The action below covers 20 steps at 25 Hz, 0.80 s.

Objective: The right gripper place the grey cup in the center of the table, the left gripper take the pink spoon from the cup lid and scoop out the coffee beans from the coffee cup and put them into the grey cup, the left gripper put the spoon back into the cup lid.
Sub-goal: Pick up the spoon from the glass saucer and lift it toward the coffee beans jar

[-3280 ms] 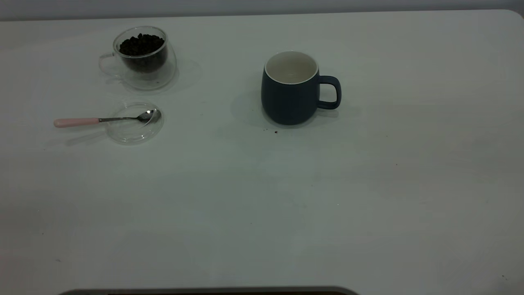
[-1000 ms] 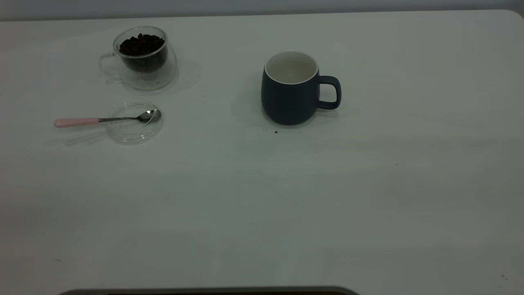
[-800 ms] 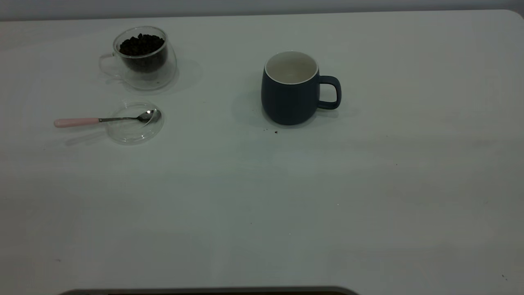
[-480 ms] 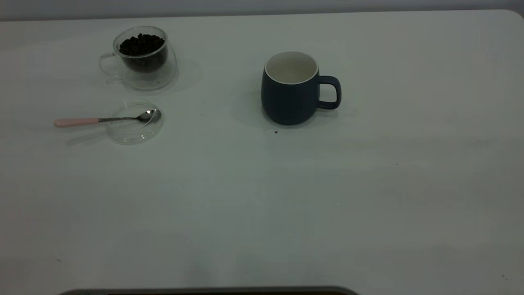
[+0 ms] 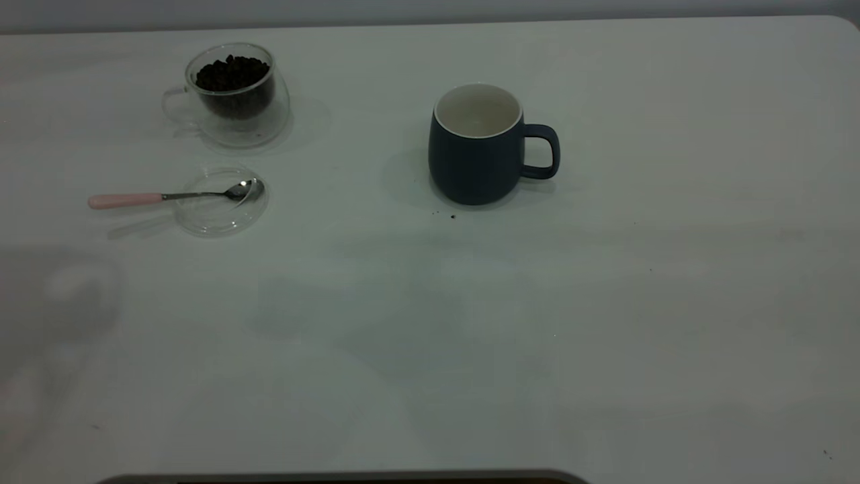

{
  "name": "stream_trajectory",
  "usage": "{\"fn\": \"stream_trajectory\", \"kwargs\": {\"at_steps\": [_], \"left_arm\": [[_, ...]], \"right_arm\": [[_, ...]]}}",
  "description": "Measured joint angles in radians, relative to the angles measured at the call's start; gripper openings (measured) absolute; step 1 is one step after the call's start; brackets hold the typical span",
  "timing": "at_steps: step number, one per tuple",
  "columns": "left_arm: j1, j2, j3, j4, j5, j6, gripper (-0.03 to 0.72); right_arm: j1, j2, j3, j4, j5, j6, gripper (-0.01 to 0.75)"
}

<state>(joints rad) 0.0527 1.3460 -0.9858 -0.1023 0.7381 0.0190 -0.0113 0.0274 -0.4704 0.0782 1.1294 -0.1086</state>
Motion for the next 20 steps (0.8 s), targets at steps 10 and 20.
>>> {"fn": "stream_trajectory", "kwargs": {"at_steps": [10,20], "left_arm": [[0.333,0.326,-0.008,-0.500,-0.022,0.606,0.720],[0.496,0.698,-0.032,-0.917,0.019,1.124,0.719]], "right_arm": [[0.000,0.000,0.000,0.000,0.000,0.000,0.591],[0.000,0.000,0.000,0.000,0.000,-0.001,0.591]]}}
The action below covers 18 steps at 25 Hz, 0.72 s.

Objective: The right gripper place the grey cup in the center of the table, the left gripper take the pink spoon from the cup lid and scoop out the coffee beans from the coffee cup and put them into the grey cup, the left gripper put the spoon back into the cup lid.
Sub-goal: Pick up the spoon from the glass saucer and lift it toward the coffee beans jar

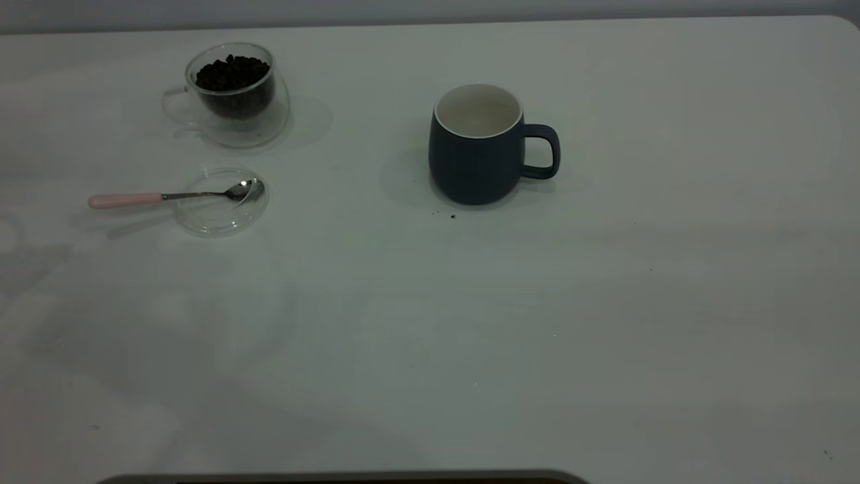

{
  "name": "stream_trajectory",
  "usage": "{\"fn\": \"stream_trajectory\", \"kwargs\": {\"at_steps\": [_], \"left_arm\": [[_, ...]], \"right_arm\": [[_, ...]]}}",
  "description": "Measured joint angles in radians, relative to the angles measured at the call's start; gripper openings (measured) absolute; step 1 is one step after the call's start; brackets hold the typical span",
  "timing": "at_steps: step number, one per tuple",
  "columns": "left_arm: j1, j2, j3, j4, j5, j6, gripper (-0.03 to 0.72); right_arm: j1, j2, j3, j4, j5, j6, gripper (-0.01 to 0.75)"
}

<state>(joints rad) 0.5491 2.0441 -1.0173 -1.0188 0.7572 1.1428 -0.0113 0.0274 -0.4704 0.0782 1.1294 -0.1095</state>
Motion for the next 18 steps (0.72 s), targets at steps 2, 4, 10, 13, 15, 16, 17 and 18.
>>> {"fn": "stream_trajectory", "kwargs": {"at_steps": [2,4,10,13,15,16,17,18], "left_arm": [[0.009,0.070,-0.035,-0.016,0.024,0.033,0.719],[0.012,0.130,-0.080,-0.023,0.049,0.045,0.719],[0.012,0.258,-0.157,-0.039,0.076,0.056,0.718],[0.012,0.315,-0.186,-0.054,0.103,0.073,0.718],[0.012,0.344,-0.198,-0.089,0.111,0.104,0.718],[0.012,0.357,-0.199,-0.107,0.114,0.122,0.718],[0.012,0.368,-0.203,-0.124,0.121,0.142,0.718],[0.012,0.378,-0.208,-0.141,0.125,0.160,0.718]], "right_arm": [[0.000,0.000,0.000,0.000,0.000,0.000,0.591],[0.000,0.000,0.000,0.000,0.000,0.000,0.591],[0.000,0.000,0.000,0.000,0.000,-0.001,0.591],[0.000,0.000,0.000,0.000,0.000,-0.001,0.591],[0.000,0.000,0.000,0.000,0.000,-0.001,0.591],[0.000,0.000,0.000,0.000,0.000,-0.001,0.591],[0.000,0.000,0.000,0.000,0.000,-0.001,0.591],[0.000,0.000,0.000,0.000,0.000,-0.001,0.591]]}}
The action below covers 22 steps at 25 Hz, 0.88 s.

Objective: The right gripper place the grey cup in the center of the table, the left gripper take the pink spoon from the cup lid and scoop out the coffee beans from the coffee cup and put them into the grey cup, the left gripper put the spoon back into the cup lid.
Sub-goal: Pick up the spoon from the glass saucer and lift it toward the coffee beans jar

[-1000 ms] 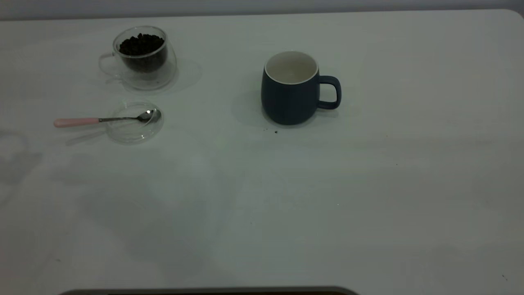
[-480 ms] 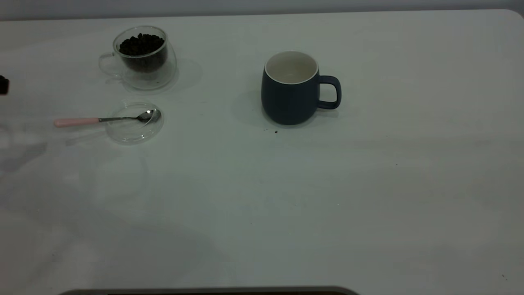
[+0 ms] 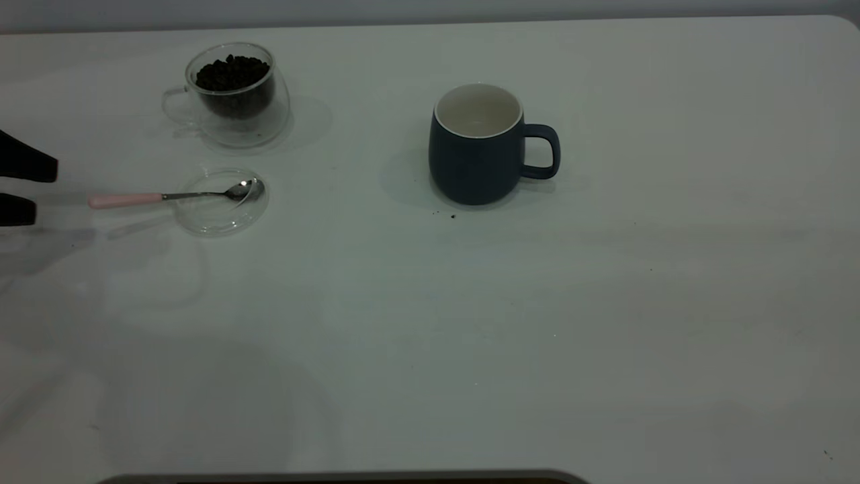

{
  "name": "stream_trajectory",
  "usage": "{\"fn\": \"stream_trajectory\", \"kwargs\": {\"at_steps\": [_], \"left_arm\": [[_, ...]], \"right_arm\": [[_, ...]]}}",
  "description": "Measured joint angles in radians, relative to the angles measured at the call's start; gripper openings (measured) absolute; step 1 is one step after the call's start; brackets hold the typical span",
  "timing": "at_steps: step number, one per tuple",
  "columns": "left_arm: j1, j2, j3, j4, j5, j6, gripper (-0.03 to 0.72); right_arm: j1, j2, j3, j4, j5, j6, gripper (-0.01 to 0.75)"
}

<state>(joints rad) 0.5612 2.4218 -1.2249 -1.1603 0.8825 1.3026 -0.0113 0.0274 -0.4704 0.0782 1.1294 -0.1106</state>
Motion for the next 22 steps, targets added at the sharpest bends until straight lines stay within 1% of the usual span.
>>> {"fn": "stream_trajectory", "kwargs": {"at_steps": [5,10,22], "left_arm": [[-0.014,0.044,0.000,-0.069,0.025,0.057,0.718],[-0.055,0.067,-0.002,-0.089,0.030,0.073,0.715],[-0.140,0.073,-0.002,-0.118,0.019,0.081,0.672]], "right_arm": [[0.000,0.000,0.000,0.000,0.000,0.000,0.591],[0.000,0.000,0.000,0.000,0.000,0.000,0.591],[0.000,0.000,0.000,0.000,0.000,-0.001,0.591]]}}
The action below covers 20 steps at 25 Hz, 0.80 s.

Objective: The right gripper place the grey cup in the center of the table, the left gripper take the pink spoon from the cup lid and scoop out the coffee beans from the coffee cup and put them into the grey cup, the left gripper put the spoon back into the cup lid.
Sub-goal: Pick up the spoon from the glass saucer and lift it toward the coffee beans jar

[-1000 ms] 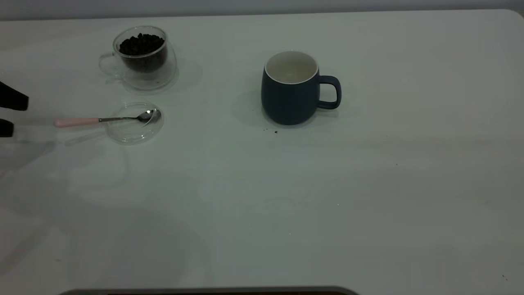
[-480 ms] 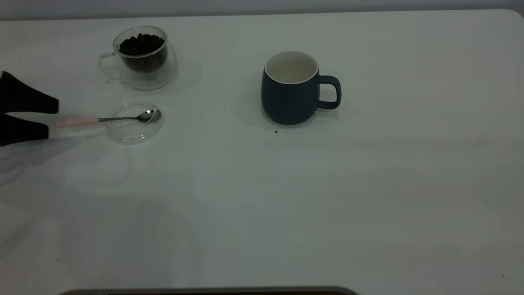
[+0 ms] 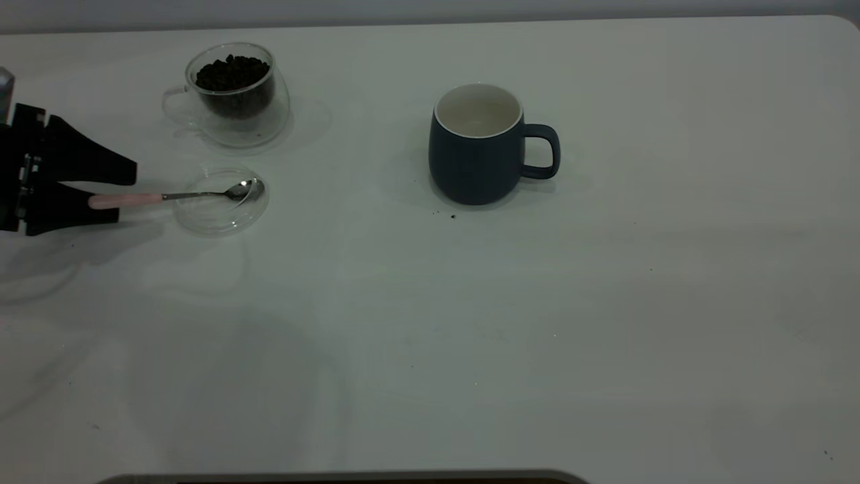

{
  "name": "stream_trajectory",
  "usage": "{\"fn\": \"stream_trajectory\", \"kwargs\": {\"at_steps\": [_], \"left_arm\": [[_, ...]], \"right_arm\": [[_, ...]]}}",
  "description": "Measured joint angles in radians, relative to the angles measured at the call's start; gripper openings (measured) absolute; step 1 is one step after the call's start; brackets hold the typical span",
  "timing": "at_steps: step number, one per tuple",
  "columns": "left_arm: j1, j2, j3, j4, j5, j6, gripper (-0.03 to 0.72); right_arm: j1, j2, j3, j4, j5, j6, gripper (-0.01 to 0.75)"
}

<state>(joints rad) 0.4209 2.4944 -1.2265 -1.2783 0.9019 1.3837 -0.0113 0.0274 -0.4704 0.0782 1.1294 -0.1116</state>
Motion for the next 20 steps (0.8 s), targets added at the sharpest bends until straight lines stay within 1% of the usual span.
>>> {"fn": "stream_trajectory", "kwargs": {"at_steps": [2,5,12,20], "left_arm": [[-0.009,0.000,0.000,-0.003,-0.002,0.000,0.655],[-0.018,0.000,0.000,-0.008,-0.002,-0.001,0.606],[-0.021,0.000,0.000,-0.011,0.000,-0.014,0.443],[-0.021,0.000,0.000,-0.026,-0.009,-0.016,0.219]], "right_arm": [[0.000,0.000,0.000,0.000,0.000,0.000,0.591],[0.000,0.000,0.000,0.000,0.000,0.000,0.591],[0.000,0.000,0.000,0.000,0.000,0.000,0.591],[0.000,0.000,0.000,0.000,0.000,0.000,0.591]]}}
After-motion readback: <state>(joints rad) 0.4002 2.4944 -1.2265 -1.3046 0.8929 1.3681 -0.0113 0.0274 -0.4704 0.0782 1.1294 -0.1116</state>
